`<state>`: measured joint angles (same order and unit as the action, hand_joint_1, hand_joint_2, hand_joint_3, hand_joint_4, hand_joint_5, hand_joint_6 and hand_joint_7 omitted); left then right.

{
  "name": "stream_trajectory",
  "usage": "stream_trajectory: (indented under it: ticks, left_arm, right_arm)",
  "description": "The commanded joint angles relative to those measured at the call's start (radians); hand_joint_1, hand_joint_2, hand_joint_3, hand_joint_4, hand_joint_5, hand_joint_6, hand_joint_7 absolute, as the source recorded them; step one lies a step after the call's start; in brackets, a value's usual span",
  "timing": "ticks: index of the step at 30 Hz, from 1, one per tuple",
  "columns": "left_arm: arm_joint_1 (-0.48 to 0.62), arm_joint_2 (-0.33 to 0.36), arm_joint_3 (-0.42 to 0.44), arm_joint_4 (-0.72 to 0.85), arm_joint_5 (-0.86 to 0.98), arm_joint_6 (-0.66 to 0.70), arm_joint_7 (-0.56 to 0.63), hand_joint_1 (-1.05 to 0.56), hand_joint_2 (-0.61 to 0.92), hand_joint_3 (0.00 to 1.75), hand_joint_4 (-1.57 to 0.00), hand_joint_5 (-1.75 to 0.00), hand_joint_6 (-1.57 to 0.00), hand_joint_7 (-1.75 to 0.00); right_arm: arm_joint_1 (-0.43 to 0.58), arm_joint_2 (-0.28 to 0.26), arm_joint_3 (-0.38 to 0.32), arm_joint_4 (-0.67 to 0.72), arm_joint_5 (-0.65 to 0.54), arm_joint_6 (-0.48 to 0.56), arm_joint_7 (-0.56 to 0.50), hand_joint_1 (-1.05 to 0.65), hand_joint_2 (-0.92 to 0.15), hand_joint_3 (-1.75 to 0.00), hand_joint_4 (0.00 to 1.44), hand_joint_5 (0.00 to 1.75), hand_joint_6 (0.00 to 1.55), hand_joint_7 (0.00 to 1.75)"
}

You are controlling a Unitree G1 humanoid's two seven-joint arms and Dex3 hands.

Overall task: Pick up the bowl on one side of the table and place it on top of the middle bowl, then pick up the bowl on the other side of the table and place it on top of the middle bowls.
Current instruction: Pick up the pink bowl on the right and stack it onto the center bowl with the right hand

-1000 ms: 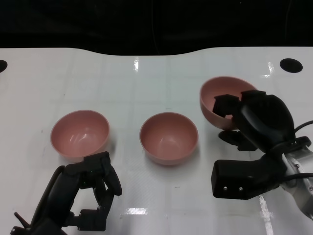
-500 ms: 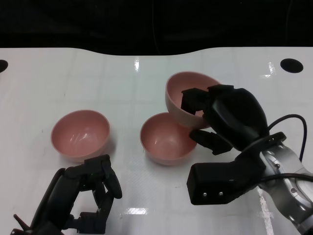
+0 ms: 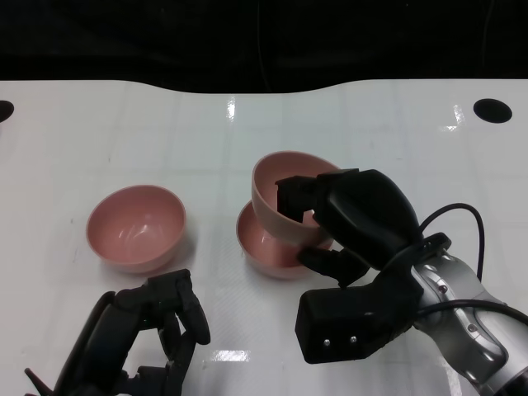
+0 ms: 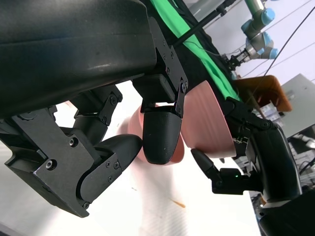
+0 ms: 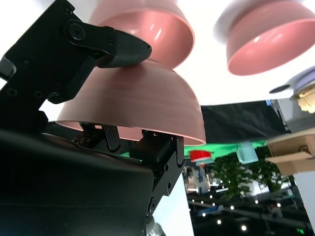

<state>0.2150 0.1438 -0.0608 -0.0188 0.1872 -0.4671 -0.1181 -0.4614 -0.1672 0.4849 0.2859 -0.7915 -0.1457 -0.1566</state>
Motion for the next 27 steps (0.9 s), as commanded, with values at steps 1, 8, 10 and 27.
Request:
stream_trajectory:
  ticks: [1,8,10,27]
  left_arm:
    - [0.003,0.001,-0.005,-0.016,0.008,-0.006,0.018,-0.11,0.36,1.44,-0.89,-1.75,-0.8,-1.58]
    - [0.011,0.001,-0.012,-0.037,0.034,0.008,0.034,-0.11,0.34,1.46,-0.89,-1.75,-0.79,-1.59]
    - [0.012,-0.003,-0.014,-0.039,0.032,0.008,0.034,-0.1,0.34,1.46,-0.9,-1.75,-0.8,-1.59]
    - [0.009,-0.008,-0.028,-0.066,0.067,0.034,0.039,-0.12,0.35,1.47,-0.9,-1.75,-0.8,-1.58]
  right_arm:
    - [-0.026,0.0,0.005,0.031,0.002,-0.016,-0.005,-0.25,-0.29,-1.22,0.98,1.75,0.74,1.59]
    - [-0.051,0.0,0.008,0.086,0.002,-0.027,-0.007,-0.2,-0.31,-1.11,0.97,1.75,0.71,1.65]
    - [-0.057,0.0,0.008,0.097,0.003,-0.024,0.001,-0.21,-0.36,-1.04,0.94,1.75,0.83,1.17]
    - [-0.073,-0.03,0.057,0.1,-0.045,0.041,0.171,-0.72,-0.92,-0.27,0.29,0.23,0.39,0.0]
